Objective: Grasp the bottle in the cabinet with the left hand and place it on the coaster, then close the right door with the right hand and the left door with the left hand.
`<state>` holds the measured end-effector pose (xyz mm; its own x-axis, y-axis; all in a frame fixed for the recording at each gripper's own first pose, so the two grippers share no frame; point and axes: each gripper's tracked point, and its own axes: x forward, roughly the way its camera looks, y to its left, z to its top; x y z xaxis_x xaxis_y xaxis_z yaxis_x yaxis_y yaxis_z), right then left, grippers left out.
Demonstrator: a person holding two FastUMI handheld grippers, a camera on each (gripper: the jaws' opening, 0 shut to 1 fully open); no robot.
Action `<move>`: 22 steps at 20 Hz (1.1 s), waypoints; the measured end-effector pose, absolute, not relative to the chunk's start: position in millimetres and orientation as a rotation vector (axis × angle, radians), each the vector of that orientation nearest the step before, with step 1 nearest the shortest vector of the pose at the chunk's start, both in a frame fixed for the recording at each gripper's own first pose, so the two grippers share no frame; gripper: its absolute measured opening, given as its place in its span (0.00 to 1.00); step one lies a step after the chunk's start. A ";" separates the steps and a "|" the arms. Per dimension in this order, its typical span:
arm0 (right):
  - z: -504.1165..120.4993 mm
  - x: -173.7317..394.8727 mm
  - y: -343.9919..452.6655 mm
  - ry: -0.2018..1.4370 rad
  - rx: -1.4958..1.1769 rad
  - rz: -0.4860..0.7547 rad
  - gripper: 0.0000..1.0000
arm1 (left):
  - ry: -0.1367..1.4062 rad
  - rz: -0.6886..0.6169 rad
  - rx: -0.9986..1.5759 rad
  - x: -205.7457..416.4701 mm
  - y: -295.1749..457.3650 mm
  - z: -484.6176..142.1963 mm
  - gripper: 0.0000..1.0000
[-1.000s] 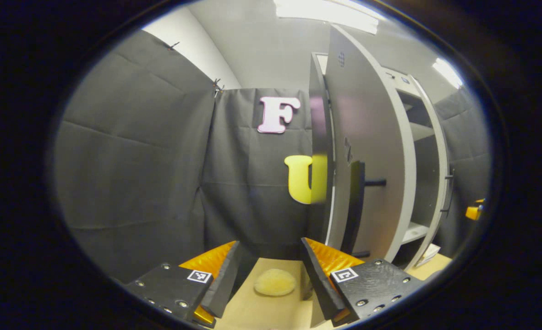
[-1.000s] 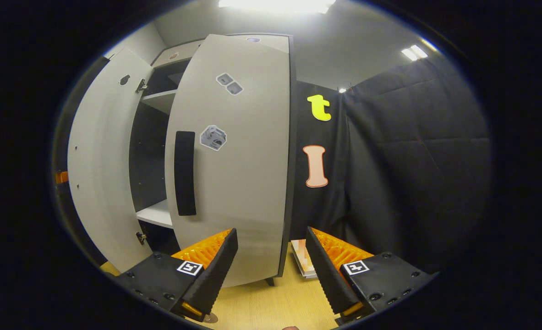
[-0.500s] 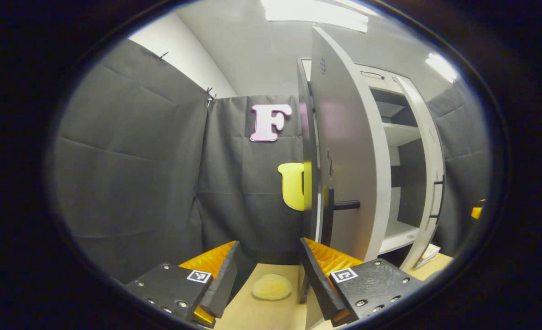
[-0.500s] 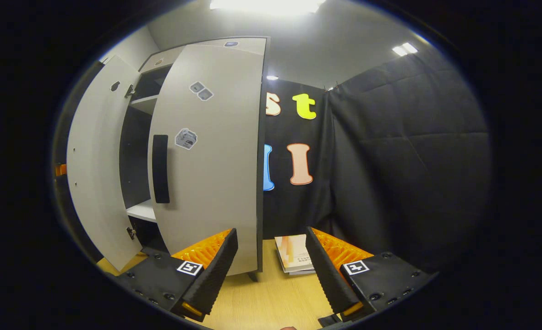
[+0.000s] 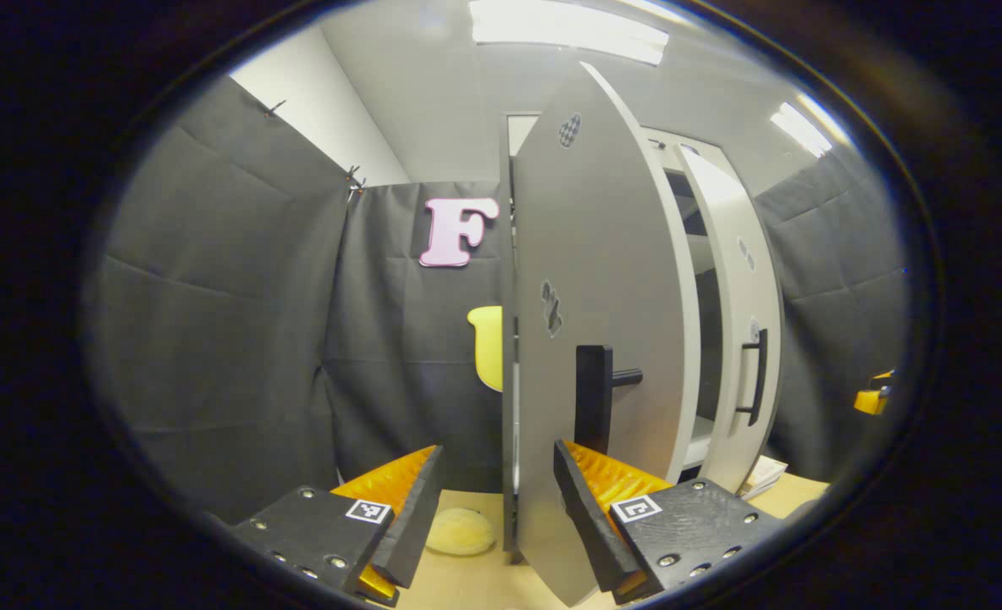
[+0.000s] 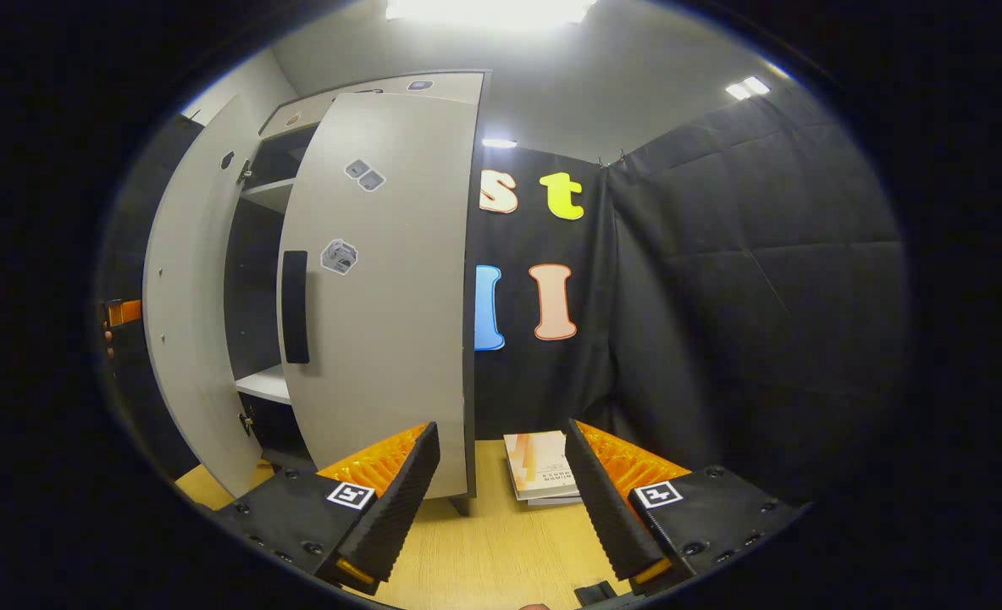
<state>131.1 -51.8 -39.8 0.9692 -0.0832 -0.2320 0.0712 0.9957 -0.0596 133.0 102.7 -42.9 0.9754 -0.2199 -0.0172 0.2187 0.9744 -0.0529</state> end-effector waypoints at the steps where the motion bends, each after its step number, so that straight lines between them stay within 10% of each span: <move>1: -41.6 128.8 -54.6 0.240 -0.051 -0.080 0.95 | 0.022 -0.235 -0.058 132.0 93.9 -43.0 0.80; 22: -34.7 86.7 -95.5 0.243 -0.040 -0.114 0.95 | 0.022 -0.348 -0.099 135.1 19.1 -50.9 0.79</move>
